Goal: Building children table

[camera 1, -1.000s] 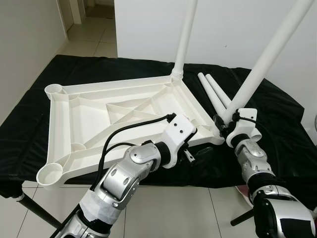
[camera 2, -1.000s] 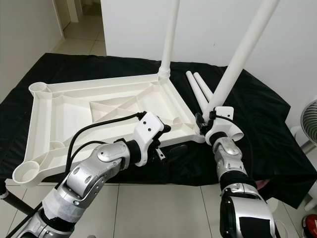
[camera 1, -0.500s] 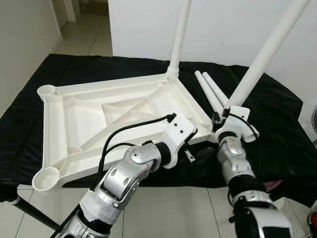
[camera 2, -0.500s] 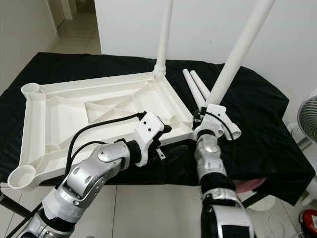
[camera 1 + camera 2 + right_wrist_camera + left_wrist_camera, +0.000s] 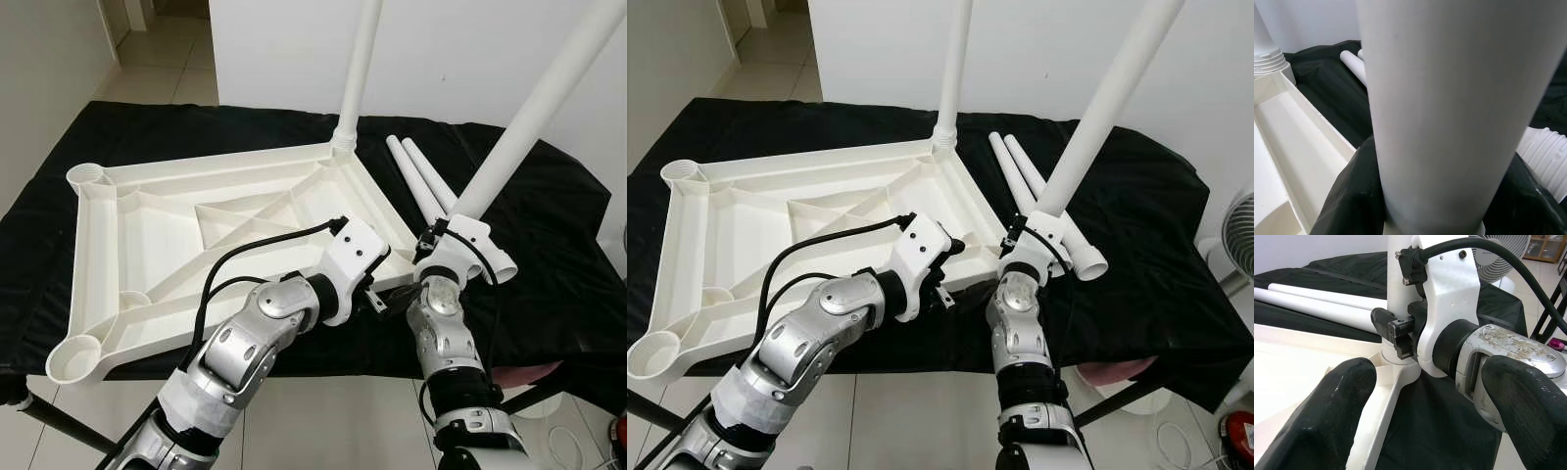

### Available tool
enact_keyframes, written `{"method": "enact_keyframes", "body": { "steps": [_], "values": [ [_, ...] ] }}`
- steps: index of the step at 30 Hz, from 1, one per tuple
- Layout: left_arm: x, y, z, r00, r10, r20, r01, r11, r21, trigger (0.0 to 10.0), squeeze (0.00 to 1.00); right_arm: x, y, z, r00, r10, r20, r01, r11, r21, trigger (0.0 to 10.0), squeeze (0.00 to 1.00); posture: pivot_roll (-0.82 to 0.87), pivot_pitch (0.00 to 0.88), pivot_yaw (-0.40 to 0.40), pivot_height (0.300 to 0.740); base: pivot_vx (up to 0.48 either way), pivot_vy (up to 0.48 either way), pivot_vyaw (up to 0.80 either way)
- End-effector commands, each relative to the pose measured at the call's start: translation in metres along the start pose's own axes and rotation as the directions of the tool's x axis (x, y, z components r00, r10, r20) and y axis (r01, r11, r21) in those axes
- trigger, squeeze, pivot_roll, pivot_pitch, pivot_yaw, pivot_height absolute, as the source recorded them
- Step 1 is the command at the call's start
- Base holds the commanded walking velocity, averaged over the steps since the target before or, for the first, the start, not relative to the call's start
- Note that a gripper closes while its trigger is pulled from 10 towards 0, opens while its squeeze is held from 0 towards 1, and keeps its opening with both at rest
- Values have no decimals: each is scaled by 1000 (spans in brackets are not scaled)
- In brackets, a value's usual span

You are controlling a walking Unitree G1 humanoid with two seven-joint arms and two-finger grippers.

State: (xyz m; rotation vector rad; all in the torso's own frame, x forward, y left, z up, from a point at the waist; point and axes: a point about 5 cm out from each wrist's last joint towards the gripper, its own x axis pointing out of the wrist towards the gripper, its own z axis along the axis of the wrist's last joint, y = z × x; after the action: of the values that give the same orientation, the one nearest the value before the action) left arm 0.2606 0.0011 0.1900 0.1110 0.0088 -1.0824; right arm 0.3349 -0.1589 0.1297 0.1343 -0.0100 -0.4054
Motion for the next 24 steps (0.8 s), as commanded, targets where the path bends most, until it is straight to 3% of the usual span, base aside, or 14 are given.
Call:
{"method": "enact_keyframes", "body": {
  "steps": [1, 10, 11, 23, 24],
  "values": [
    [1, -1, 0, 999, -34, 1, 34, 999, 2, 10000, 0, -6, -7, -26, 990, -24, -136, 22, 1000, -17, 10000, 0, -43, 0, -52, 740, 0, 0, 0],
    [1, 0, 1, 999, -33, 3, 33, 999, 4, 10000, 0, -8, -9, -21, 993, -16, -117, 14, 1000, -21, 10000, 0, -40, 0, -53, 740, 0, 0, 0],
    [1, 0, 1, 999, -32, 3, 32, 999, 3, 10000, 0, -10, -6, -16, 997, 29, -69, -31, 999, -18, 10000, 1000, -39, 0, -54, 740, 0, 0, 0],
    [1, 0, 1, 999, -32, 2, 32, 999, 1, 10000, 0, -11, -9, -6, 994, 106, 34, -104, 993, -54, 10000, 1000, -42, 0, -54, 740, 0, 0, 0],
    [1, 0, 0, 999, -32, 2, 32, 999, 1, 10000, 0, -11, -10, -5, 992, 122, 44, -119, 991, -66, 10000, 0, -43, 0, -54, 740, 0, 0, 0]
  ]
}}
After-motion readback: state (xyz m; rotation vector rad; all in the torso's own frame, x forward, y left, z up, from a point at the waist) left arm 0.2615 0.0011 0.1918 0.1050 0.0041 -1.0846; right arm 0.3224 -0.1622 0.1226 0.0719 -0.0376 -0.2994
